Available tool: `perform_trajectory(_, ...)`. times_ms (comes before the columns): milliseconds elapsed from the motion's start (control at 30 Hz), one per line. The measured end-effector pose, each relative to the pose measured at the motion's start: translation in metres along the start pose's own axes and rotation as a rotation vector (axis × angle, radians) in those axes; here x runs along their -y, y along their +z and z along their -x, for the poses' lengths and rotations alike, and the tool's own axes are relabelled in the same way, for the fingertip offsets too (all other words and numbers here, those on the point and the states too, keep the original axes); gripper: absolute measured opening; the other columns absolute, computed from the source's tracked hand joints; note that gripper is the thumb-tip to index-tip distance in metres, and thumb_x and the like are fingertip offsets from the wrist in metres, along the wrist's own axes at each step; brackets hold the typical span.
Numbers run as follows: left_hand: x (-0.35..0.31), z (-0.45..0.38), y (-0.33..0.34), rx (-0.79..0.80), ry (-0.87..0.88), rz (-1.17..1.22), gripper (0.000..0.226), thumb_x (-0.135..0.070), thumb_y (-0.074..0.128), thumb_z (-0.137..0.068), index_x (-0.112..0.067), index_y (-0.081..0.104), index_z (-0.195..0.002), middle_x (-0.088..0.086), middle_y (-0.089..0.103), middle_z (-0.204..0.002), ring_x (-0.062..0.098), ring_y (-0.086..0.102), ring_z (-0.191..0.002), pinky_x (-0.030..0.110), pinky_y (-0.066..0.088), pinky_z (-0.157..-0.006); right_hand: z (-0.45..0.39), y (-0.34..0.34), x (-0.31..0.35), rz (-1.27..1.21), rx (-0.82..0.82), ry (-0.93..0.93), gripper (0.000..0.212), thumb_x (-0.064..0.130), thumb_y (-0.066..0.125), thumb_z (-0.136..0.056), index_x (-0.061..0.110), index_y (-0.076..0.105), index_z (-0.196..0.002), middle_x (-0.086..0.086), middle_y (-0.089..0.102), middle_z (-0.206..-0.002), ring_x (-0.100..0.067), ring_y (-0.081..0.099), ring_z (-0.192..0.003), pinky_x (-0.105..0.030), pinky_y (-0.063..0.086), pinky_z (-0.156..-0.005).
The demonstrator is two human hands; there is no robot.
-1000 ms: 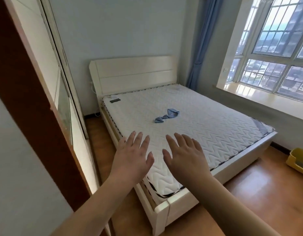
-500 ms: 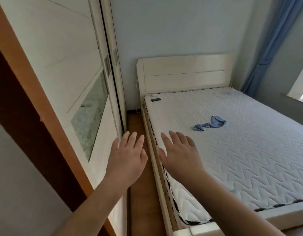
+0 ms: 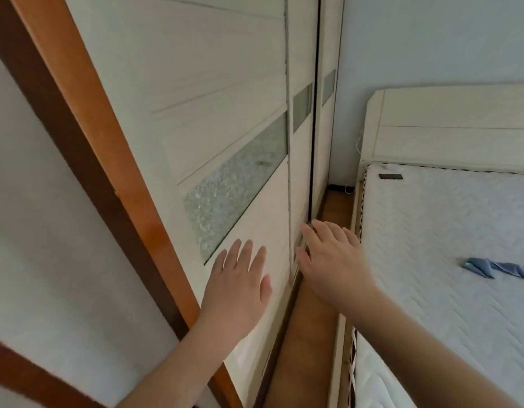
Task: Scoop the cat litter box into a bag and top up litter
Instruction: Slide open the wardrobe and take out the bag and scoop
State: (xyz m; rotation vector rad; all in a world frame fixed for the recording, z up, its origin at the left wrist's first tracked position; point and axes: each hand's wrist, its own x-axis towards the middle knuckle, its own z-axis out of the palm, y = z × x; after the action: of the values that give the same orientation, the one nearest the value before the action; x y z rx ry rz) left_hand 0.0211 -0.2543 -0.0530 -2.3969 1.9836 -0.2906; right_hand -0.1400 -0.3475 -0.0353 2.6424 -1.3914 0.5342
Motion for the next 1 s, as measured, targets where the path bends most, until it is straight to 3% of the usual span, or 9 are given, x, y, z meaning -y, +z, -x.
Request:
perform_trajectory(67, 0.008, -0.002, 0.009, -0.025, -0.024, -0.012, 0.058, -0.041, 0.029, -0.094, -0.014, 0.056, -0.137, 0.013, 0.057, -0.138, 0.033, 0.05, -0.131, 0.049, 0.041, -0.105, -0.019, 0.012, 0.005, -0.031, 0.044, -0.066, 0.053, 0.044, 0.028, -0.097, 0.021, 0.031, -0.145, -0.002, 0.041, -0.147, -0.022, 0.035, -0.137, -0.042, 0.027, -0.112)
perform_trajectory(133, 0.016, -0.007, 0.014, -0.02, -0.064, 0.008, 0.059, -0.042, 0.025, -0.095, -0.014, 0.053, -0.139, 0.013, 0.054, -0.141, 0.034, 0.047, -0.134, 0.051, 0.04, -0.107, -0.041, 0.027, 0.013, -0.063, 0.074, -0.123, 0.054, 0.044, 0.027, -0.098, 0.022, 0.025, -0.148, -0.002, 0.033, -0.151, -0.022, 0.028, -0.14, -0.042, 0.022, -0.115)
perform_trajectory(267, 0.025, -0.02, 0.029, 0.06, -0.098, -0.059, 0.068, -0.047, -0.004, -0.094, -0.022, 0.004, -0.156, 0.01, 0.005, -0.164, 0.03, 0.001, -0.151, 0.047, 0.007, -0.122, -0.078, 0.052, 0.033, -0.086, 0.094, -0.19, 0.054, 0.042, 0.026, -0.1, 0.022, 0.02, -0.15, -0.003, 0.026, -0.156, -0.023, 0.022, -0.143, -0.043, 0.018, -0.116)
perform_trajectory(300, 0.029, -0.023, 0.033, 0.052, -0.114, -0.053, 0.067, -0.047, -0.004, -0.094, -0.022, 0.001, -0.156, 0.009, 0.001, -0.164, 0.03, -0.003, -0.151, 0.047, 0.006, -0.122, -0.088, 0.058, 0.037, -0.086, 0.096, -0.206, 0.054, 0.041, 0.026, -0.1, 0.022, 0.02, -0.15, -0.003, 0.025, -0.156, -0.023, 0.022, -0.143, -0.043, 0.019, -0.117)
perform_trajectory(400, 0.039, -0.029, 0.045, 0.021, -0.16, -0.02, 0.064, -0.044, 0.014, -0.097, -0.017, 0.032, -0.151, 0.014, 0.033, -0.157, 0.034, 0.023, -0.147, 0.051, 0.025, -0.118, -0.113, 0.074, 0.046, -0.105, 0.114, -0.251, 0.056, 0.038, 0.029, -0.1, 0.023, 0.016, -0.152, -0.005, 0.021, -0.158, -0.024, 0.021, -0.144, -0.044, 0.018, -0.116)
perform_trajectory(467, 0.043, -0.033, 0.057, -0.017, -0.149, -0.015, 0.061, -0.041, 0.023, -0.095, -0.014, 0.041, -0.147, 0.016, 0.04, -0.152, 0.035, 0.031, -0.144, 0.052, 0.026, -0.117, -0.127, 0.084, 0.05, -0.13, 0.128, -0.27, 0.058, 0.038, 0.029, -0.1, 0.025, 0.009, -0.153, -0.004, 0.013, -0.16, -0.024, 0.017, -0.145, -0.044, 0.015, -0.117)
perform_trajectory(700, 0.037, -0.041, 0.069, -0.106, -0.207, -0.072, 0.062, -0.041, 0.026, -0.095, -0.014, 0.034, -0.15, 0.016, 0.023, -0.16, 0.034, 0.015, -0.149, 0.054, 0.015, -0.117, -0.165, 0.111, 0.08, -0.515, 0.175, -0.316, 0.062, 0.051, 0.006, -0.099, 0.023, -0.013, -0.151, 0.005, -0.012, -0.16, -0.008, -0.005, -0.146, -0.034, 0.004, -0.12)
perform_trajectory(833, 0.03, -0.044, 0.077, -0.13, -0.321, -0.11, 0.063, -0.039, 0.028, -0.094, -0.015, 0.025, -0.152, 0.018, 0.01, -0.162, 0.036, 0.006, -0.15, 0.055, 0.013, -0.119, -0.171, 0.119, 0.092, -0.731, 0.243, -0.315, 0.066, 0.049, 0.011, -0.099, 0.017, -0.016, -0.15, -0.001, -0.021, -0.158, -0.012, -0.01, -0.146, -0.038, 0.004, -0.12)
perform_trajectory(1000, 0.022, -0.045, 0.085, -0.122, -0.474, -0.127, 0.065, -0.037, 0.035, -0.091, -0.015, 0.029, -0.152, 0.02, 0.006, -0.163, 0.037, 0.006, -0.15, 0.055, 0.015, -0.119, -0.176, 0.126, 0.096, -0.808, 0.232, -0.322, 0.07, 0.048, 0.017, -0.1, 0.013, -0.018, -0.149, -0.006, -0.024, -0.157, -0.017, -0.016, -0.146, -0.038, -0.001, -0.119)
